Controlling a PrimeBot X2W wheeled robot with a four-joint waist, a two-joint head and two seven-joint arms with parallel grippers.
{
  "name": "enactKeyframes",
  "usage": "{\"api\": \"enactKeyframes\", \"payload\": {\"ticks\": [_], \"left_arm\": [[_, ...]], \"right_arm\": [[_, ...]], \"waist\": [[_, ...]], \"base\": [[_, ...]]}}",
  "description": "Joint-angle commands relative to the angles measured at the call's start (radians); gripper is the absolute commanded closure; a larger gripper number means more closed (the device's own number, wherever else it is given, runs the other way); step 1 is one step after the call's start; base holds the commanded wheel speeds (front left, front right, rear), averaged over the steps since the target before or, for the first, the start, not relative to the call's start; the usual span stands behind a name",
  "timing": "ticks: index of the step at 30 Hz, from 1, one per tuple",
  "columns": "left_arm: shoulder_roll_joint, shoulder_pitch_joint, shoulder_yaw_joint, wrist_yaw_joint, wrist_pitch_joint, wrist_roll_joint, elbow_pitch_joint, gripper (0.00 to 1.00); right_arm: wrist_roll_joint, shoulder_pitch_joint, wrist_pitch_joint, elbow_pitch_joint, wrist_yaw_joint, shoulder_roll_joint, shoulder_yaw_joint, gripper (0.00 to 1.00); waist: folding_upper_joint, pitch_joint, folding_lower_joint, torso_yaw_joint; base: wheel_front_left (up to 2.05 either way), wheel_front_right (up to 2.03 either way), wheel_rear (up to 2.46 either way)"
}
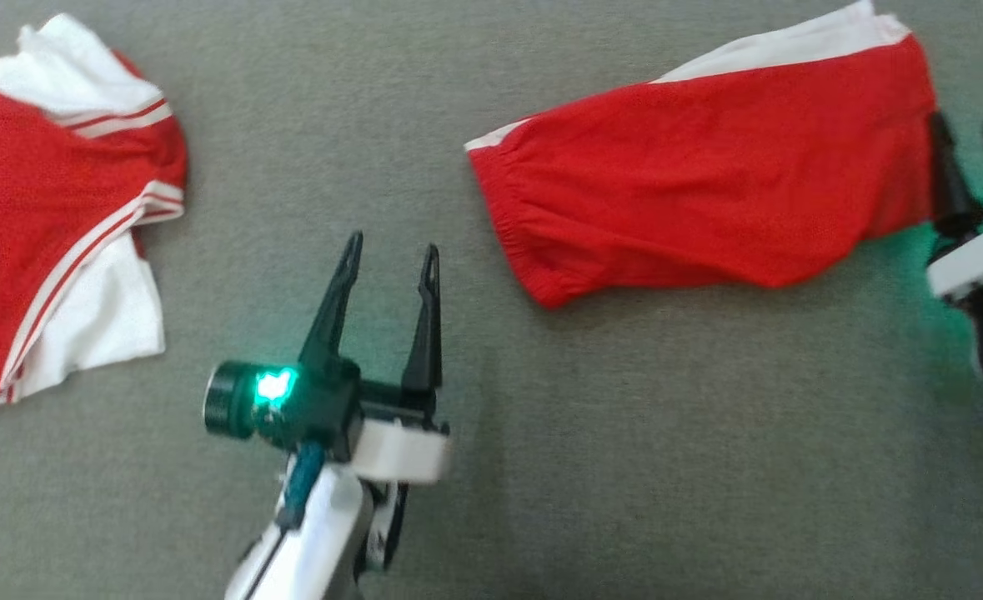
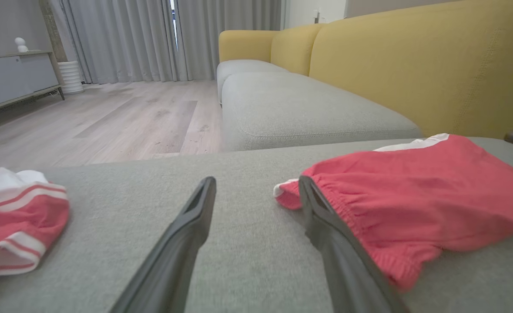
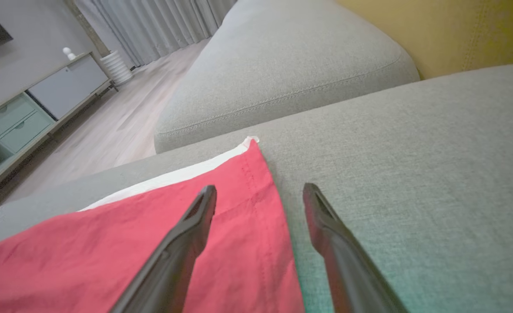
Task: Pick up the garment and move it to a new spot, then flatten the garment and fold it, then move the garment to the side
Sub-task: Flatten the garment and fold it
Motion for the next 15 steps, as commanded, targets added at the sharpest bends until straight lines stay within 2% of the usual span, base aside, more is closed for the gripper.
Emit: {"api": "enactKeyframes", "payload": {"ticks": [1, 8, 13, 14, 15], "left_arm": [[0.005, 0.025, 0.04, 0.015, -0.006, 0.033, -0.075, 0.0], [-0.024, 0.11, 0.031, 0.013, -0.006, 0.071, -0.156, 0.0], [-0.03, 0.111, 0.023, 0.009, -0.006, 0.083, -0.167, 0.0], [-0.031, 0.111, 0.023, 0.011, -0.006, 0.092, -0.167, 0.0], [-0.031, 0.112, 0.025, 0.013, -0.006, 0.096, -0.166, 0.0]], "right_arm": [[0.013, -0.028, 0.014, -0.004, 0.008, -0.037, -0.016, 0.0], [0.059, -0.096, 0.097, 0.123, 0.008, -0.066, -0.072, 0.0], [0.085, -0.126, 0.137, 0.192, 0.008, -0.061, -0.082, 0.0], [0.101, -0.132, 0.157, 0.208, 0.008, -0.05, -0.074, 0.05], [0.107, -0.132, 0.168, 0.21, 0.008, -0.045, -0.065, 0.26]], "waist": [[0.0, 0.019, 0.0002, 0.037], [0.0, 0.052, 0.0002, 0.137], [0.0, 0.061, 0.0002, 0.173], [0.0, 0.061, 0.0002, 0.179], [0.0, 0.06, 0.0002, 0.18]], "base": [[0.0, 0.0, 0.0], [0.0, 0.0, 0.0], [0.0, 0.0, 0.0], [0.0, 0.0, 0.0], [0.0, 0.0, 0.0]]}}
